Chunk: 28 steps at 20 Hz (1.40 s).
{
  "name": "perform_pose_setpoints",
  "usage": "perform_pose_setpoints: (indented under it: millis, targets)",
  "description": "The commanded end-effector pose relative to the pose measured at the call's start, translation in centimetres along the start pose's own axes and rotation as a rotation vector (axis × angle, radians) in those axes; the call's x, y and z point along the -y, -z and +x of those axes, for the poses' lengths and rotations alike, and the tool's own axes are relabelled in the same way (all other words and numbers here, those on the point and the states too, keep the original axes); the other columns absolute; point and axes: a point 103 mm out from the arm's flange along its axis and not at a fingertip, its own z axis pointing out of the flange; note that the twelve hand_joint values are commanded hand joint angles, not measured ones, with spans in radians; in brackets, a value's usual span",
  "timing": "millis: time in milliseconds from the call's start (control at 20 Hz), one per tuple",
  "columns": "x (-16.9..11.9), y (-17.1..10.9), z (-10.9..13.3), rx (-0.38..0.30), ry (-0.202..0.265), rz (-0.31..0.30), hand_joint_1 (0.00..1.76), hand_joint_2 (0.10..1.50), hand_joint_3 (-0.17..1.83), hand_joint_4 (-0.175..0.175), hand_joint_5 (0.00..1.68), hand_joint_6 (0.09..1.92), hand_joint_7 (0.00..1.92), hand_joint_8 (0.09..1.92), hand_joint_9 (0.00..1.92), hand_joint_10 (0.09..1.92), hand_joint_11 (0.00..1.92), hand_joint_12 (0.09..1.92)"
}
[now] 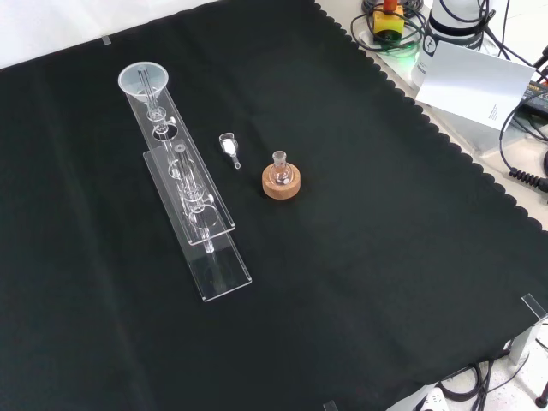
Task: Pick up the funnel from the transparent funnel stand.
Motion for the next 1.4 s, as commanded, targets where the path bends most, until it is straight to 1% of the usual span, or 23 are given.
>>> perform_pose_setpoints:
  millis: [50, 150, 250, 400, 650, 800, 950, 1050, 1200, 1400]
  targets:
    - [-4.6, -0.7, -3.3, -0.008, -0.022, 0.012, 0.03, 1.25, 0.36, 0.001, 0.21, 0.09, 0.0, 0.38, 0.09, 0.64, 0.0, 1.39]
    - [-6.3, -1.1, -4.5, -0.017, -0.023, 0.033, 0.03, 1.25, 0.35, 0.001, 0.21, 0.09, 0.0, 0.38, 0.09, 0.64, 0.0, 1.39]
    - [-8.5, -1.7, -5.8, -0.026, -0.023, 0.052, 0.05, 1.25, 0.34, 0.001, 0.21, 0.09, 0.0, 0.39, 0.09, 0.64, 0.0, 1.39]
    - [-11.3, -2.1, -7.0, -0.035, -0.024, 0.057, 0.07, 1.24, 0.33, 0.0, 0.2, 0.09, 0.0, 0.4, 0.09, 0.64, 0.0, 1.39]
    - [-14.5, -2.3, -7.3, -0.04, -0.011, 0.05, 0.08, 1.23, 0.33, -0.001, 0.19, 0.09, 0.0, 0.41, 0.09, 0.64, 0.0, 1.39]
    - [-16.1, -2.8, -7.2, -0.034, 0.005, 0.055, 0.1, 1.22, 0.32, -0.002, 0.2, 0.09, 0.01, 0.42, 0.1, 0.65, 0.0, 1.4]
    - [-17.4, -3.2, -7.1, -0.017, 0.022, 0.061, 0.21, 1.13, 0.28, -0.008, 0.21, 0.09, 0.05, 0.46, 0.13, 0.66, 0.0, 1.4]
    - [-18.3, -3.6, -7.1, 0.003, 0.027, 0.085, 0.31, 1.06, 0.27, -0.015, 0.21, 0.09, 0.06, 0.52, 0.15, 0.69, 0.01, 1.41]
    - [-20.2, -4.5, -7.0, 0.029, 0.04, 0.129, 0.44, 0.98, 0.25, -0.019, 0.21, 0.09, 0.06, 0.56, 0.17, 0.7, 0.01, 1.42]
    - [-21.8, -5.7, -7.0, 0.056, 0.06, 0.18, 0.53, 0.91, 0.26, -0.018, 0.22, 0.09, 0.07, 0.6, 0.19, 0.72, 0.01, 1.43]
